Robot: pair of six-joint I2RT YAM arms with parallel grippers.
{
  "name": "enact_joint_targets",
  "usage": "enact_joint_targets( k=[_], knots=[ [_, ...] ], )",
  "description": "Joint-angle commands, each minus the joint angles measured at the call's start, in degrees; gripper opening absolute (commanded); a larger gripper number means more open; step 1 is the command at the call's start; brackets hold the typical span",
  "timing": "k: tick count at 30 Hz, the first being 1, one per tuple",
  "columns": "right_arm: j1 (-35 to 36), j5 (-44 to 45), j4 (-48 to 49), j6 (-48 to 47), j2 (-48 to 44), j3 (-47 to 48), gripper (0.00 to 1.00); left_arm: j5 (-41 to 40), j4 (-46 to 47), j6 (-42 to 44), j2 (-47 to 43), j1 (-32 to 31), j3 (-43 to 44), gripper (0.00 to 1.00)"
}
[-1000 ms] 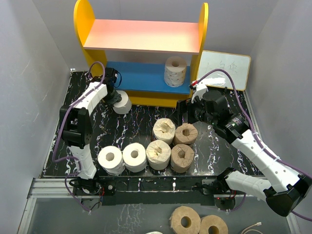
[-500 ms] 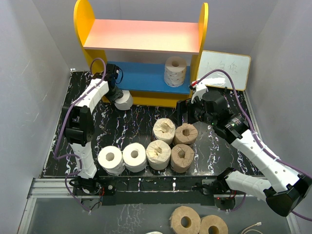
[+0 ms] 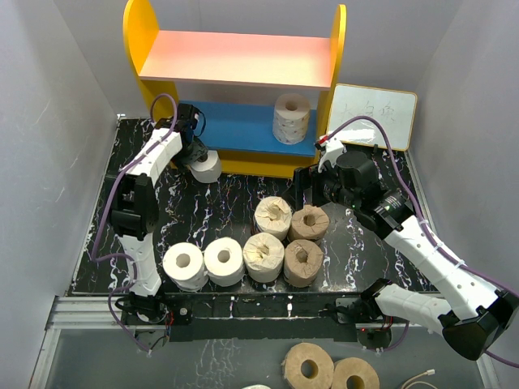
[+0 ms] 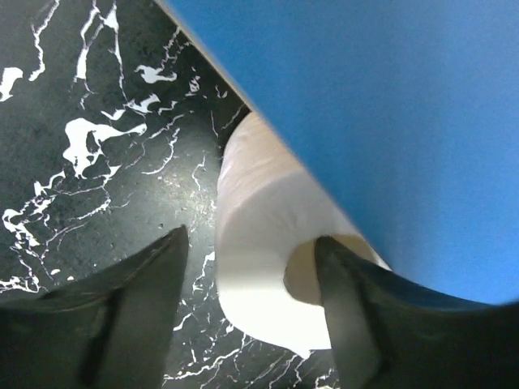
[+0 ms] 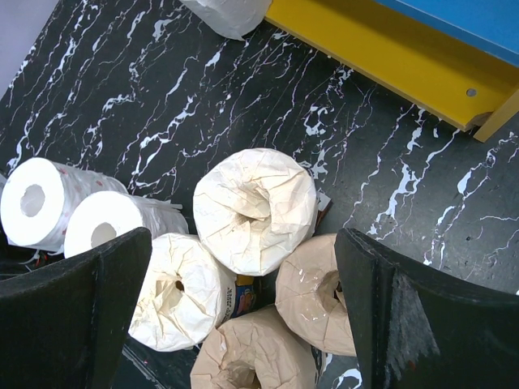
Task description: Place and organize the paper towels onto the shelf
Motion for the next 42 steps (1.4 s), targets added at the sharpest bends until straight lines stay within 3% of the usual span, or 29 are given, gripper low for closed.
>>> enact_joint_targets(
  k=[1,4,13,17,21,25,29,36,42],
  knots=[
    [0.30,0.80,2.80,-0.69,-1.31,-0.12,0.96,-1.18,2.44,1.96,0.03,0.57,4.40,0.71],
    [0.26,0.81,2.83,-0.70,-1.31,-0.11,0.96,-0.36,2.63,2.36,-0.03,0.57,4.92,0.86],
    [0.26,1.38,1.78,-0.92,-2.09,0.12,0.96,3.15,2.44,5.25,-6.83,0.57,-1.76,0.88],
    [0.26,1.73,1.27,-1.42,-2.57,0.41,0.96,5.09,0.47,12.14,-10.89,0.63,-4.92,0.89],
    [0.22,1.50,1.75,-1.72,-2.42,0.28,0.96,3.62,1.99,22.53,-14.72,0.60,-9.87,0.99],
    [0.21,0.11,3.18,-1.60,-1.27,0.22,0.96,1.23,9.16,34.65,-19.68,0.56,-17.40,0.99],
    [0.26,-0.43,3.76,-1.51,-0.53,0.49,0.96,18.46,18.48,57.99,-27.66,0.41,-27.56,0.99],
    [0.26,0.35,3.60,-1.53,-0.38,0.90,0.98,28.54,48.40,77.41,-46.15,-1.11,-54.87,0.99],
    [0.26,0.53,4.39,-1.06,-0.16,0.61,0.98,32.93,52.48,81.98,-43.44,-1.90,-57.60,0.99]
  ],
)
